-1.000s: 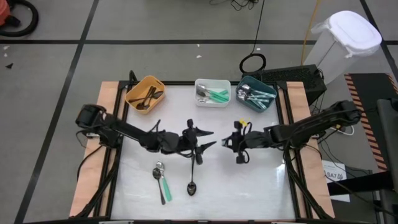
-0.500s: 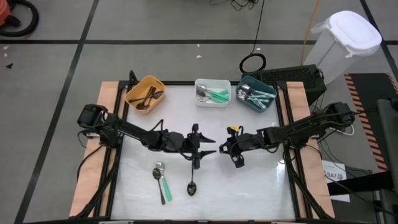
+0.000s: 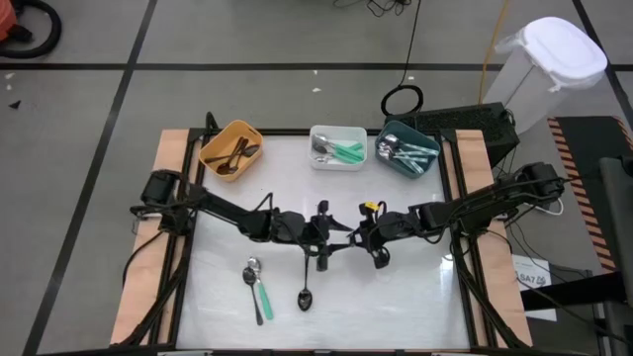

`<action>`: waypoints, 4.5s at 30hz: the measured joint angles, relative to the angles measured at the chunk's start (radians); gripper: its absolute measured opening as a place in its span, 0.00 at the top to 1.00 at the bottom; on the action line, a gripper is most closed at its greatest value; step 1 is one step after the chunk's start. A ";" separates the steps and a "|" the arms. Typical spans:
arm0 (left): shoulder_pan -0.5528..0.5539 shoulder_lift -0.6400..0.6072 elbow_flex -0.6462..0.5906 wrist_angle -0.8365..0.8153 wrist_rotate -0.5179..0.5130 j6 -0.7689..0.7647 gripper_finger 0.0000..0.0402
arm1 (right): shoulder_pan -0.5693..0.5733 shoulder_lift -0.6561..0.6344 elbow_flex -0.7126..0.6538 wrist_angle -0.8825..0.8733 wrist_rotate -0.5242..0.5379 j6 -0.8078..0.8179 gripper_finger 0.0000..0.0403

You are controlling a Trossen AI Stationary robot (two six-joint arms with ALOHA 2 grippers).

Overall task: Sort silverware by color (type)
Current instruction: Put the blue spoon into the white bin

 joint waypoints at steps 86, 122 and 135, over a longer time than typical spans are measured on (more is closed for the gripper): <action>-0.081 -0.064 0.037 0.138 -0.587 0.147 0.39 | 0.045 -0.273 0.000 -0.127 0.473 0.235 0.89; -0.025 -0.068 0.037 -0.079 0.287 0.325 0.61 | -0.081 -0.028 -0.009 0.096 -0.592 0.291 0.88; -0.026 -0.068 0.037 -0.065 0.409 0.327 0.67 | -0.104 0.038 -0.009 0.171 -0.686 0.302 0.88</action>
